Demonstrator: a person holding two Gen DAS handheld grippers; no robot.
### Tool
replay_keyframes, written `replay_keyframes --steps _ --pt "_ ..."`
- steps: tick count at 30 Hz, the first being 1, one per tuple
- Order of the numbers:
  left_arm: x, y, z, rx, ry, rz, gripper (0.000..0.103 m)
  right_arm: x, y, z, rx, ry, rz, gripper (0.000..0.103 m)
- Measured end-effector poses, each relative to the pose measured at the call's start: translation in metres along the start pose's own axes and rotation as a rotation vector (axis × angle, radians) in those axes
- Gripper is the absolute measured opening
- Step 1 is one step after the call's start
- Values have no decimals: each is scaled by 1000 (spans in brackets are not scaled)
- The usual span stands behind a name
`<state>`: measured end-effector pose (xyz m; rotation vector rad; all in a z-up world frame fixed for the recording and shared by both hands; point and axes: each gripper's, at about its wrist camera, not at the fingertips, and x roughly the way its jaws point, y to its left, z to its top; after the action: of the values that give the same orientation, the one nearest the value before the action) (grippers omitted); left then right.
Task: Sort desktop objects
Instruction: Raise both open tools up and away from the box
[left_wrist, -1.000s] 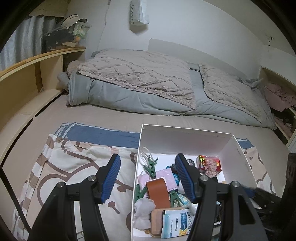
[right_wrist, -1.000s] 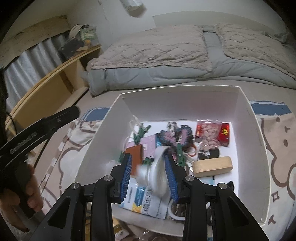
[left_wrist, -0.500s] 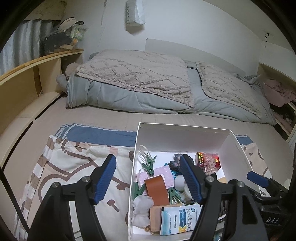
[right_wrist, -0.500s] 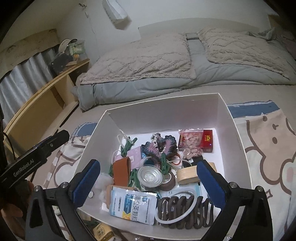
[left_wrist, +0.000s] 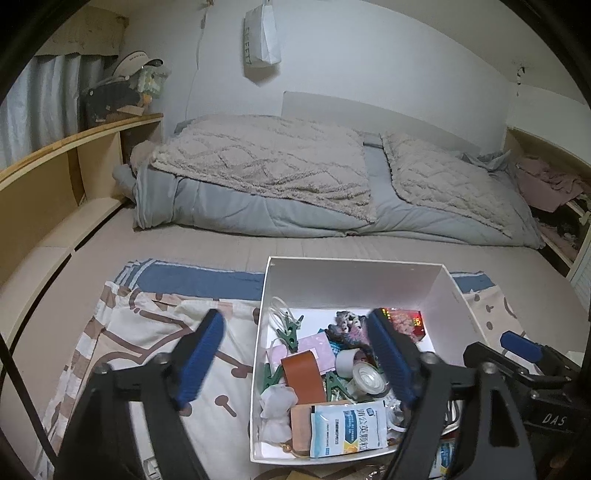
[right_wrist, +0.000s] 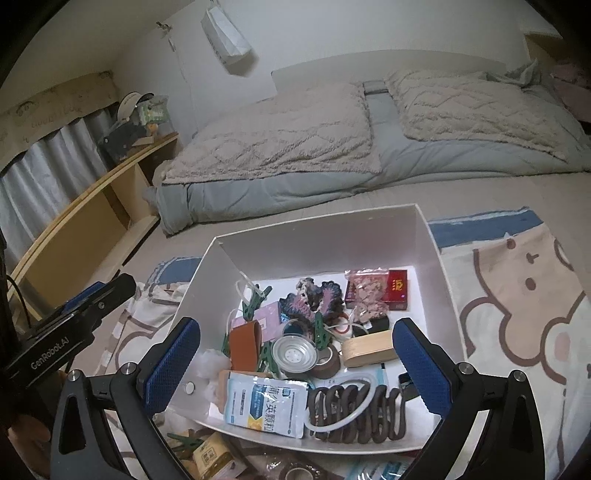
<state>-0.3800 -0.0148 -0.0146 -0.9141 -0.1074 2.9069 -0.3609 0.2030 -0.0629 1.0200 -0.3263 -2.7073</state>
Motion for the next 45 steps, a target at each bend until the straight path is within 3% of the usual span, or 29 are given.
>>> replay_keyframes --steps 2,6,27,45 --pt "-8 0 1 -3 -18 2 97 -7 1 0 -18 -19 -16 103" --pt "-20 -2 3 7 -31 7 102 -20 1 -2 -37 -44 -43 103" --pt "-95 -21 2 73 -100 37 103 -102 2 -1 -106 -159 -106 103" --pt "-147 -11 -20 79 -109 84 103 -142 6 -10 -155 -171 -120 103"
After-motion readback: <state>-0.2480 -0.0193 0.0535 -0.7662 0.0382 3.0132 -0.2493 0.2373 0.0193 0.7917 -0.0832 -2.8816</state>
